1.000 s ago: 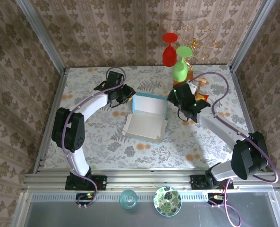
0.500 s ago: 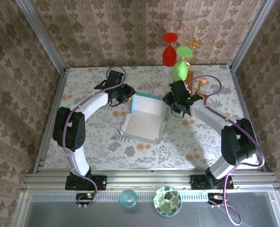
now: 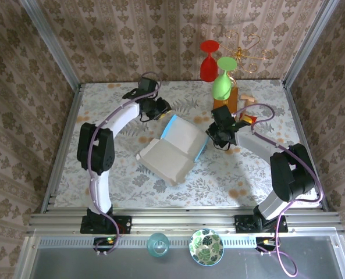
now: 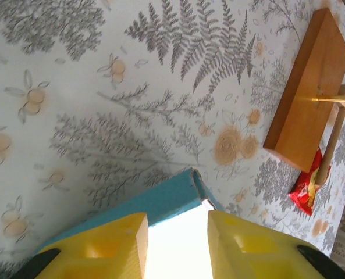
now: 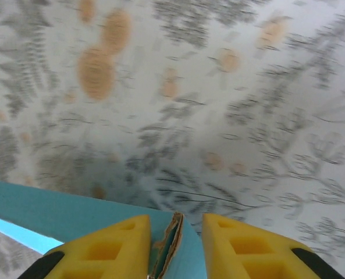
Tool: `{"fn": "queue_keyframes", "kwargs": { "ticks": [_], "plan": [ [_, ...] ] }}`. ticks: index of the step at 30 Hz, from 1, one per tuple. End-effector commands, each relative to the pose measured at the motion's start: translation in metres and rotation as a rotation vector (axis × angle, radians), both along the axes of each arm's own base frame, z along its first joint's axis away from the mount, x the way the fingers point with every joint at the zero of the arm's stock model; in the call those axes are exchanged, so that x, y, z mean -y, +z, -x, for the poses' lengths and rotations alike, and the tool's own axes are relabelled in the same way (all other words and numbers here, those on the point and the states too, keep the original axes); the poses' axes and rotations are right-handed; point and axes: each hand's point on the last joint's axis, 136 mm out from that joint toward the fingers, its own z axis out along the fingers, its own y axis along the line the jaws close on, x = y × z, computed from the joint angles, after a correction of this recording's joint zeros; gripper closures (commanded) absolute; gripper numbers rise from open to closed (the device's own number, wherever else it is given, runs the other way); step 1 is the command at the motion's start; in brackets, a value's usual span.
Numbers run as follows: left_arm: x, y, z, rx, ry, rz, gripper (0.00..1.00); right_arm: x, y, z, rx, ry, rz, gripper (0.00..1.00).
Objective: Fold the paper box
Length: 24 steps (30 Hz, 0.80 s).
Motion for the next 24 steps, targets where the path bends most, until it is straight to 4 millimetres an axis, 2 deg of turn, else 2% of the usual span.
{"fn": "queue_keyframes", "kwargs": {
  "ticks": [1,3,6,9,11,12,15,18,21,24],
  "plan": [
    [0.002,0.004,-0.001,0.011,-0.099,-0.076,0.62,0.019,-0.013,0.032,-0.119,-0.072,0.011,0.68],
    [0.015,0.022,0.0,0.073,-0.137,-0.108,0.58,0.026,-0.019,0.039,-0.134,-0.094,0.002,0.66],
    [0.011,0.062,-0.002,0.174,-0.137,-0.164,0.52,0.033,-0.021,0.045,-0.136,-0.105,-0.011,0.63],
    [-0.008,0.099,0.008,0.234,-0.115,-0.235,0.47,0.038,-0.011,0.047,-0.116,-0.075,0.021,0.58],
    [-0.03,0.112,0.022,0.227,-0.086,-0.297,0.46,0.041,-0.005,0.048,-0.108,-0.055,0.041,0.56],
    [-0.042,0.115,0.032,0.205,-0.078,-0.317,0.46,0.045,-0.004,0.054,-0.129,-0.043,0.058,0.56],
    [-0.074,0.116,0.075,0.127,-0.05,-0.356,0.45,0.051,0.009,0.055,-0.101,0.013,0.11,0.56],
    [-0.094,0.111,0.118,0.072,-0.008,-0.325,0.43,0.052,0.024,0.054,-0.079,0.083,0.156,0.56],
    [-0.093,0.11,0.153,0.023,0.028,-0.246,0.43,0.05,0.035,0.051,-0.062,0.16,0.19,0.55],
    [-0.079,0.105,0.175,-0.019,0.028,-0.207,0.41,0.048,0.044,0.046,-0.04,0.217,0.21,0.55]
  ]
}}
